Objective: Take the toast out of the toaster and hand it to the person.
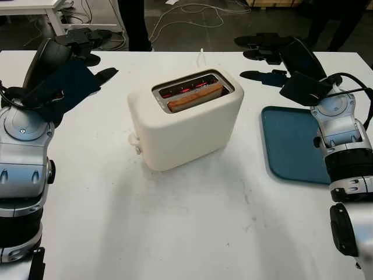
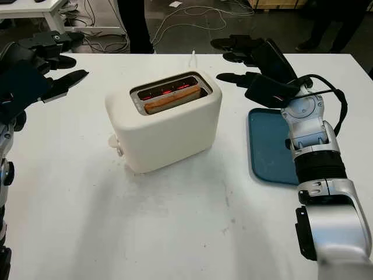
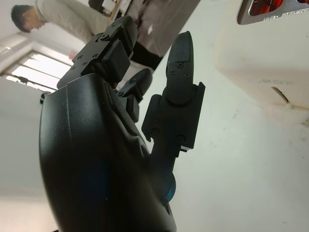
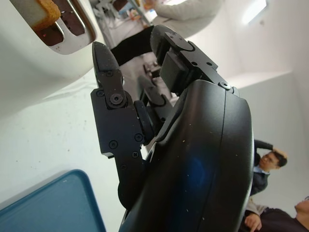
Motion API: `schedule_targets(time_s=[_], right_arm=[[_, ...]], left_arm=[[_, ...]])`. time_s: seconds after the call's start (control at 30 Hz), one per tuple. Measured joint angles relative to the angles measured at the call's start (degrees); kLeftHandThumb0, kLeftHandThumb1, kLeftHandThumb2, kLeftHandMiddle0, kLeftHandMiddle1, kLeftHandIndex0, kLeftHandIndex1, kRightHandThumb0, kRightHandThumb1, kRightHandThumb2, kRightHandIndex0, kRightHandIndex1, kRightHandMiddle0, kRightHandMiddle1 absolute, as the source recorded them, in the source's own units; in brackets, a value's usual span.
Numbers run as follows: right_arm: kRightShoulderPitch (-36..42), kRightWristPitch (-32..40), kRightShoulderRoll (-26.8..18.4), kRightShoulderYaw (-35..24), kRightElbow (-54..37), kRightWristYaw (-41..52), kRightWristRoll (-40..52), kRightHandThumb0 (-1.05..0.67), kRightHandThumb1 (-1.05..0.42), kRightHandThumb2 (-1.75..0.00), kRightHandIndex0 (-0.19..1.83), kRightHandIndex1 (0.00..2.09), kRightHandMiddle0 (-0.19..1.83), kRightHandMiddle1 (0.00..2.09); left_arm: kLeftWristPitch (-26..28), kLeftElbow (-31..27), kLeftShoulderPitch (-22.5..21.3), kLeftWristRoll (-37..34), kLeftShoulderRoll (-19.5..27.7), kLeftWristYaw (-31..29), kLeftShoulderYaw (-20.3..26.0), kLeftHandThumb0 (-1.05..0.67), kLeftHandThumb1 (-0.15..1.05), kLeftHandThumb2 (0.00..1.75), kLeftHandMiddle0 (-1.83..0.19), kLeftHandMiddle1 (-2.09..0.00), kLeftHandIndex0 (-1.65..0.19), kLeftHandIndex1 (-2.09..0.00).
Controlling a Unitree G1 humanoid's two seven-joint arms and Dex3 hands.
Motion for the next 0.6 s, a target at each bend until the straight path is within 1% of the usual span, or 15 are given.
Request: schedule_targets(time_s=[0.37, 0.6], right_arm=[[0.04, 0.84, 0.0, 0.01, -0.27, 0.0, 0.0, -0.42, -0.92, 0.0, 0.69, 0.0, 0.63, 0.0], [0.11, 1.43, 0.0, 0.07, -0.83, 0.0, -0.01, -0.45, -0.92, -0.01, 0.69, 0.0, 0.63, 0.0]], left_arm=[[-0.03, -0.02, 0.0, -0.01, 0.0, 0.0, 0.02, -0.35, 0.92, 0.28, -0.2, -0.76, -0.52, -0.01], [0.11, -0.09, 0.0, -0.01, -0.01, 0.01, 0.03, -0.36, 0.92, 0.27, -0.19, -0.74, -0.52, -0.01]])
